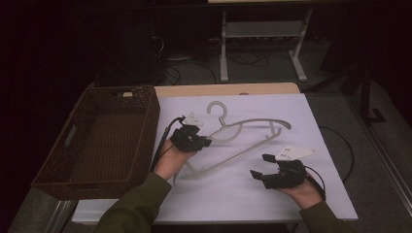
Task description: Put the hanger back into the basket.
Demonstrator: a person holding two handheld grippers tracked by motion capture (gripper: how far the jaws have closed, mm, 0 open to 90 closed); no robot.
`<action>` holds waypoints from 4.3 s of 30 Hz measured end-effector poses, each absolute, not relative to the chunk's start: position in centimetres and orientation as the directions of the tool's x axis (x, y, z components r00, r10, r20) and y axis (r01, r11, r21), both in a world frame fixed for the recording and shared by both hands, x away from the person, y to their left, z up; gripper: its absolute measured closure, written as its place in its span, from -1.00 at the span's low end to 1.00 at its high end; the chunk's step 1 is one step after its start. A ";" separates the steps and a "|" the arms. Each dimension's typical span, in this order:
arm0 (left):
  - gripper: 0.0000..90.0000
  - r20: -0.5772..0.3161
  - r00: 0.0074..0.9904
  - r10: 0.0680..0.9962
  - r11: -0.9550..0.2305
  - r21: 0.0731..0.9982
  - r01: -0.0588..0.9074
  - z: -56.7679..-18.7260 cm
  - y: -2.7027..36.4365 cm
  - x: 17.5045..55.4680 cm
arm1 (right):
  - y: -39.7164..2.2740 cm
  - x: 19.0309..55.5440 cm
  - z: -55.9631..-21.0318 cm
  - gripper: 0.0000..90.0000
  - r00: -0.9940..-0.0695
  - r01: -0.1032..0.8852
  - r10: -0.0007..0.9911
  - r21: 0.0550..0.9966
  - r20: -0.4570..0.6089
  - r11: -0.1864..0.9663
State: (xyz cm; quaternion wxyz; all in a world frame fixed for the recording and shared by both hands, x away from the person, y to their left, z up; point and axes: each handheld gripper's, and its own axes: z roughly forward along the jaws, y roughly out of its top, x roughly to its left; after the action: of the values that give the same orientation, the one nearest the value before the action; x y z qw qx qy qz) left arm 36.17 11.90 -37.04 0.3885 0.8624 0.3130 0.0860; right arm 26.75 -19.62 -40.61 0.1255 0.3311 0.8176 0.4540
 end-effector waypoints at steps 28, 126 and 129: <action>0.83 -0.084 0.705 0.704 -0.427 0.743 0.515 -28.2 21.1 36.8 | -21.1 26.0 -40.8 -0.69 -0.705 0.434 0.703 0.841 0.094 0.323; -0.68 -0.069 0.485 0.872 -0.242 0.800 0.549 -29.0 41.6 34.3 | -21.8 26.7 -40.4 -0.92 -0.658 0.434 0.748 0.857 0.091 0.277; -0.71 -0.074 0.505 0.860 -0.243 0.811 0.532 -28.8 40.6 34.4 | -22.0 26.7 -40.2 -0.91 -0.652 0.430 0.751 0.864 0.098 0.261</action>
State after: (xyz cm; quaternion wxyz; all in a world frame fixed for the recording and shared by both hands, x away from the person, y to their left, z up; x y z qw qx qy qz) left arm 34.38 40.59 -28.75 0.4127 0.7631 0.4560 0.1984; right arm 26.75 -22.03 -40.16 0.1694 0.3809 0.7758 0.4737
